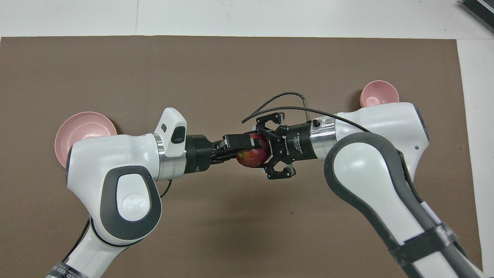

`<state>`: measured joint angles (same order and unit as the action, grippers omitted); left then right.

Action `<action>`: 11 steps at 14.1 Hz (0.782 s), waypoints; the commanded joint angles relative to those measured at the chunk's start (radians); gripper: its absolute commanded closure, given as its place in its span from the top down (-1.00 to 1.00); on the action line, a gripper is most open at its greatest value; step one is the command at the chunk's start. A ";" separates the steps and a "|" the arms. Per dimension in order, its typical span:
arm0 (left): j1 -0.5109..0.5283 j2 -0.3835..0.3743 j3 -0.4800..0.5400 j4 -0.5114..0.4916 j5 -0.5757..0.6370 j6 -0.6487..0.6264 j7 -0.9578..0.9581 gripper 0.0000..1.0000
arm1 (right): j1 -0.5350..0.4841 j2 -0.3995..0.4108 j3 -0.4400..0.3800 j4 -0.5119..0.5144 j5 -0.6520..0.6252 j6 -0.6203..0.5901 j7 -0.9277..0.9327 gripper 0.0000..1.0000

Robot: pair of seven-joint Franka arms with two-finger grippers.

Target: Move apple from plate to bowl

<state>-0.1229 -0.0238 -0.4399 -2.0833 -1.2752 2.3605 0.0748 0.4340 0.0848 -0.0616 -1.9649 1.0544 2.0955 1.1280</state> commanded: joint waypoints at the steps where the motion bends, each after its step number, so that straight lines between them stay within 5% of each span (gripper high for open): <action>1: -0.009 -0.024 0.000 -0.020 0.022 -0.004 -0.049 1.00 | -0.012 -0.010 0.003 -0.003 0.024 0.008 -0.050 -1.00; 3: -0.001 -0.028 0.001 -0.017 0.106 -0.007 -0.059 1.00 | -0.014 -0.010 0.002 -0.003 0.024 0.008 -0.050 -1.00; 11: 0.008 -0.056 0.066 -0.027 0.120 -0.032 -0.058 1.00 | -0.076 -0.011 -0.001 -0.002 -0.016 -0.011 -0.141 -1.00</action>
<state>-0.1214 -0.0486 -0.3929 -2.0844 -1.1794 2.3547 0.0350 0.3963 0.0857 -0.0645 -1.9637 1.0525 2.1007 1.0633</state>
